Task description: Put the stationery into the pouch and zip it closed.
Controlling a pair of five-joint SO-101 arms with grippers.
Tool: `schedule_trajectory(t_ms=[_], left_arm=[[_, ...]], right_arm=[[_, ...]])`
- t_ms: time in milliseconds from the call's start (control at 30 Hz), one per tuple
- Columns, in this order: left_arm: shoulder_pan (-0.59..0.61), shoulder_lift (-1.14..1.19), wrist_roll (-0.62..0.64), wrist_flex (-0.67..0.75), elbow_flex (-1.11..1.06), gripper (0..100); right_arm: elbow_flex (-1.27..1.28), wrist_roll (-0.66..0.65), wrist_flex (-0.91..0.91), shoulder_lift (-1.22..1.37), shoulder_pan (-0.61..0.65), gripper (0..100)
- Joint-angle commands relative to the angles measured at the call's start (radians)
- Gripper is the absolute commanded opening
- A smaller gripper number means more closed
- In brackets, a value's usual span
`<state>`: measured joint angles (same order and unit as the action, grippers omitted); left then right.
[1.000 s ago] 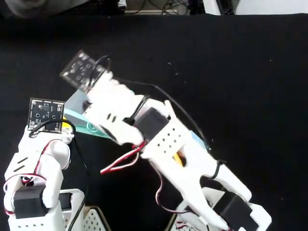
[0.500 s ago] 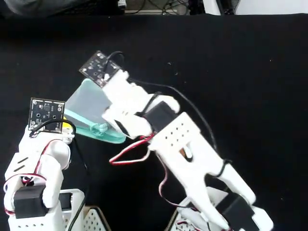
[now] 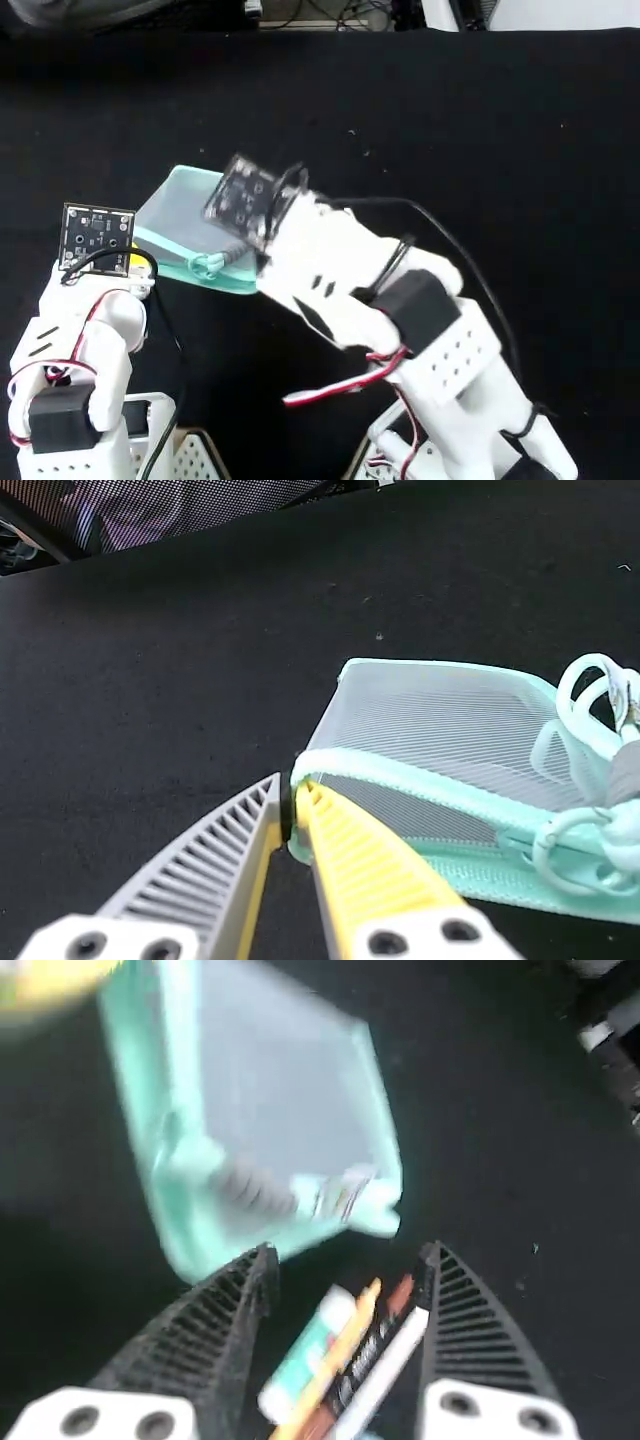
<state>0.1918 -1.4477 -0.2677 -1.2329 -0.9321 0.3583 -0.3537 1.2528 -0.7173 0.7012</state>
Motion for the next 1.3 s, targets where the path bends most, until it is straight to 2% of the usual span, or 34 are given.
schedule_trajectory(t_ms=[0,133,367,700,867,1033,1200,1267], left_arm=[[0.001,-0.006,-0.002,0.025,0.007,3],[0.001,-0.008,-0.002,0.025,0.008,3],[0.001,-0.008,-0.002,0.025,0.007,3],[0.001,-0.003,-0.002,0.044,0.002,3],[0.001,-0.003,-0.002,0.044,0.002,3],[0.001,-0.003,-0.002,0.044,0.002,3],[0.001,-0.003,-0.002,0.044,0.002,3],[0.001,-0.003,-0.002,0.044,0.002,3]], right_arm=[[0.079,0.19,-0.313,0.01,0.008,23.0],[0.159,0.146,-0.462,0.15,0.005,23.0],[0.139,0.106,-0.436,0.323,0.005,23.0],[0.147,-0.071,-0.032,0.062,0.014,23.0],[0.151,-0.12,0.124,-0.05,0.106,23.0],[0.18,-0.114,0.126,-0.111,0.184,23.2],[0.193,-0.083,0.04,-0.127,0.187,23.8],[0.189,-0.075,0.012,-0.122,0.187,28.6]])
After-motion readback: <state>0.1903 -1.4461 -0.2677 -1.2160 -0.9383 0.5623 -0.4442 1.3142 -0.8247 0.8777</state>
